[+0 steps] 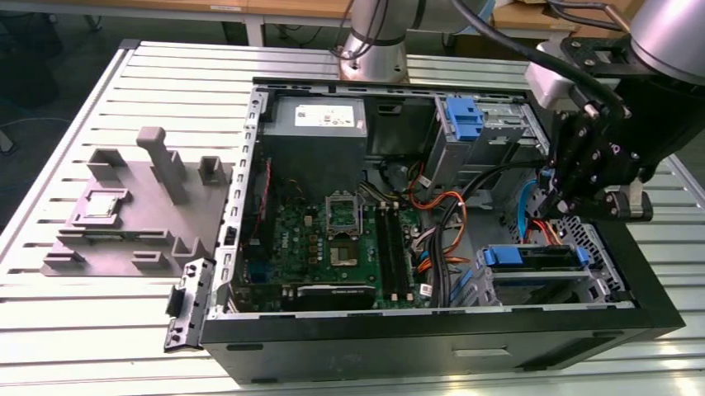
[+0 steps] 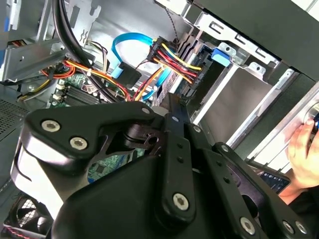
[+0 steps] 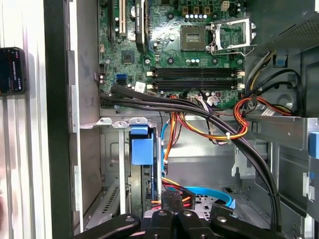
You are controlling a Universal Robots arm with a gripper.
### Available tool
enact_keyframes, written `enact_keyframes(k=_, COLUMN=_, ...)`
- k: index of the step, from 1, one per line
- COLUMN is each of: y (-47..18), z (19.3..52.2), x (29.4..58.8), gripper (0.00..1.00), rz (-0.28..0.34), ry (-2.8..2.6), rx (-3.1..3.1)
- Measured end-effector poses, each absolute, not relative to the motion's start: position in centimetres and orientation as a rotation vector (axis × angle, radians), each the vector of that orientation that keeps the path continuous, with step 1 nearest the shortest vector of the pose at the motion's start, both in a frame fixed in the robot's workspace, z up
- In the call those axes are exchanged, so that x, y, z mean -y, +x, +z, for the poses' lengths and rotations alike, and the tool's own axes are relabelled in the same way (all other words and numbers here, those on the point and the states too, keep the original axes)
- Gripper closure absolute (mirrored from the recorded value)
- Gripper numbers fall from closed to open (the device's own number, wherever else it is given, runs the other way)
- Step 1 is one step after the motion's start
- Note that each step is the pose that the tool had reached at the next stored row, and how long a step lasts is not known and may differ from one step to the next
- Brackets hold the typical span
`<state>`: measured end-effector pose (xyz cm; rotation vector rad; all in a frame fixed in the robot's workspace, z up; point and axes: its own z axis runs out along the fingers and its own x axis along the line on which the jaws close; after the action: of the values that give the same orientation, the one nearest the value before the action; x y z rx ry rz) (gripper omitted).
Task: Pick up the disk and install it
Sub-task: 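Insert the second disk wire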
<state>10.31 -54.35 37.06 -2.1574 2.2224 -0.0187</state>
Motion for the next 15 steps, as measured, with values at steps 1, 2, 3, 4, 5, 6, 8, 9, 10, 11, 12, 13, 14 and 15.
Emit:
enact_keyframes(k=1, y=10.31, z=37.23, x=54.35, gripper=0.9, rz=-0.019, ry=-2.157, rx=-2.222)
enact_keyframes(k=2, y=10.31, z=37.37, x=54.35, gripper=0.9, rz=-0.019, ry=-2.157, rx=-2.222)
enact_keyframes(k=3, y=10.31, z=37.5, x=54.35, gripper=0.9, rz=-0.019, ry=-2.157, rx=-2.222)
enact_keyframes(k=4, y=10.31, z=37.6, x=54.34, gripper=0.9, rz=-0.019, ry=-2.157, rx=-2.222)
enact_keyframes(k=5, y=10.32, z=37.67, x=54.34, gripper=0.9, rz=-0.019, ry=-2.157, rx=-2.222)
enact_keyframes(k=6, y=10.31, z=37.71, x=54.33, gripper=0.9, rz=-0.019, ry=-2.157, rx=-2.222)
enact_keyframes(k=8, y=10.32, z=37.72, x=54.27, gripper=0.9, rz=-0.018, ry=-2.158, rx=-2.222)
enact_keyframes(k=9, y=10.32, z=37.73, x=54.24, gripper=0.9, rz=-0.019, ry=-2.158, rx=-2.222)
enact_keyframes(k=10, y=10.32, z=37.73, x=54.19, gripper=0.9, rz=-0.019, ry=-2.157, rx=-2.222)
enact_keyframes(k=11, y=10.31, z=37.73, x=54.11, gripper=0.9, rz=-0.019, ry=-2.158, rx=-2.223)
enact_keyframes(k=12, y=10.31, z=37.73, x=53.99, gripper=0.9, rz=-0.019, ry=-2.158, rx=-2.223)
enact_keyframes(k=13, y=10.31, z=37.73, x=53.81, gripper=0.9, rz=-0.019, ry=-2.158, rx=-2.223)
enact_keyframes(k=14, y=10.31, z=37.73, x=53.62, gripper=0.9, rz=-0.019, ry=-2.158, rx=-2.223)
enact_keyframes(k=15, y=10.32, z=37.72, x=53.46, gripper=0.9, rz=-0.019, ry=-2.158, rx=-2.223)
